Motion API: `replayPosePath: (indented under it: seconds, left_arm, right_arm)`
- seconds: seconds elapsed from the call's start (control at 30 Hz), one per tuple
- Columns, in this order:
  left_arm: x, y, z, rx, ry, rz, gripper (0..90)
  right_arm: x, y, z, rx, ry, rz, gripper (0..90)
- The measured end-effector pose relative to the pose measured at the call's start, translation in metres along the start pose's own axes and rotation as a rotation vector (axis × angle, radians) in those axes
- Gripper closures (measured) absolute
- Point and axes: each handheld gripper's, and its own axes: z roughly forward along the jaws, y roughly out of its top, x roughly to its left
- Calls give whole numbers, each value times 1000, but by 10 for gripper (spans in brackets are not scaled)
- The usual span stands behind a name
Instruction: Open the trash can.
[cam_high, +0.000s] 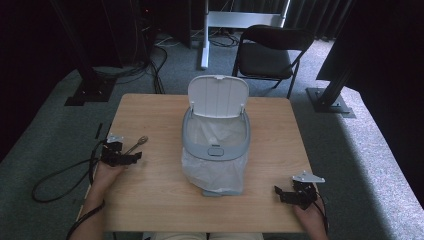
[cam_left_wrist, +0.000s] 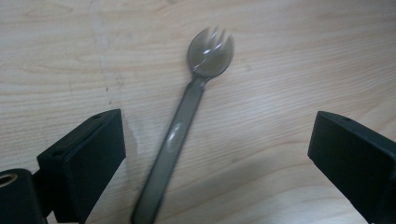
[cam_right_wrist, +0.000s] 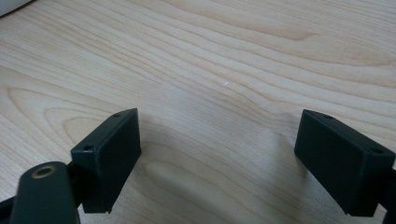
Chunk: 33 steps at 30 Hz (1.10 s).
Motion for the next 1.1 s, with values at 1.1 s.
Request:
replayPosePath:
  seconds: [1.1]
  left_arm:
    - [9, 6, 21, -8, 138, 0, 330]
  right_arm:
    - [0, 0, 0, 0, -3, 3, 138]
